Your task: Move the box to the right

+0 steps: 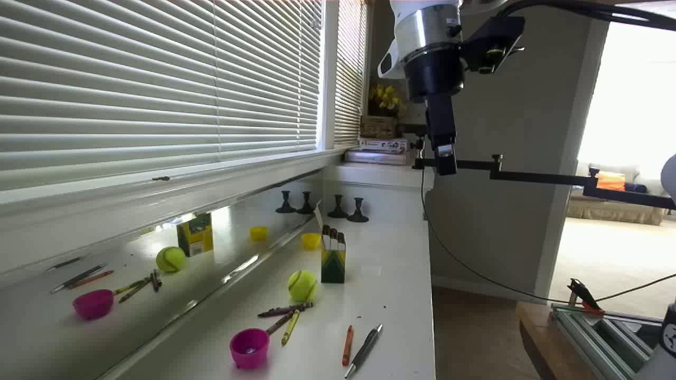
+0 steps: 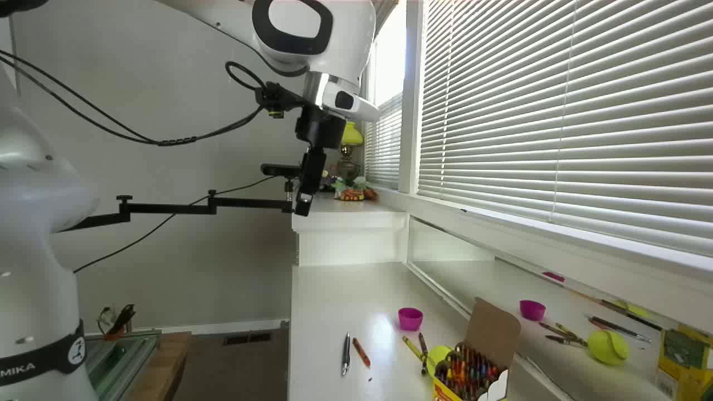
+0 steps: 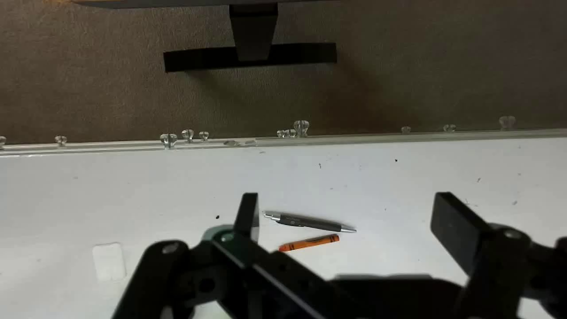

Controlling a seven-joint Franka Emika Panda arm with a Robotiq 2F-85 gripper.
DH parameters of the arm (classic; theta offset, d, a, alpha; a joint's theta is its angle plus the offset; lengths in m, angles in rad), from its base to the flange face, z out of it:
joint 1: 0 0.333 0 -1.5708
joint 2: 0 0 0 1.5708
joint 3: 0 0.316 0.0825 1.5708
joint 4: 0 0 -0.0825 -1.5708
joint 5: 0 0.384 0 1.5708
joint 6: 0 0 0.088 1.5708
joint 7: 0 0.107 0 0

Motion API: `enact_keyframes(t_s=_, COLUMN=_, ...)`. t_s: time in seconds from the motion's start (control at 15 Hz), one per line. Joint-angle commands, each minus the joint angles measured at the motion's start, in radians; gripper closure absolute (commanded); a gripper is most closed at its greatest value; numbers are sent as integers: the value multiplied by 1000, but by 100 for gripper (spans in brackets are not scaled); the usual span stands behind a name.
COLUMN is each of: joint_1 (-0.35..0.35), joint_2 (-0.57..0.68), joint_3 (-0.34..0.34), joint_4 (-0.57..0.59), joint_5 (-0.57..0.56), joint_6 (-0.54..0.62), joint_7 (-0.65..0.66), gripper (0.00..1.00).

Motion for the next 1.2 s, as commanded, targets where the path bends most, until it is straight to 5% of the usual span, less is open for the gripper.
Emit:
enact_keyframes(t_s=0.0, joint_1=-12, joint_2=1, joint_3=11, joint_4=2, joint_5=3, joint_6=-2, joint_7=-4, gripper=0)
enact_keyframes(t_s=0.53, joint_1=-12, joint_2=1, joint_3=11, joint_4=2, joint_5=3, joint_6=-2, joint_7=-4, gripper=0)
enact_keyframes(t_s=1.13, joint_1=-79, joint_2=241, joint_3=-73, joint_4=52, joint_5=-21, joint_6=187, joint_7=-177, gripper=0)
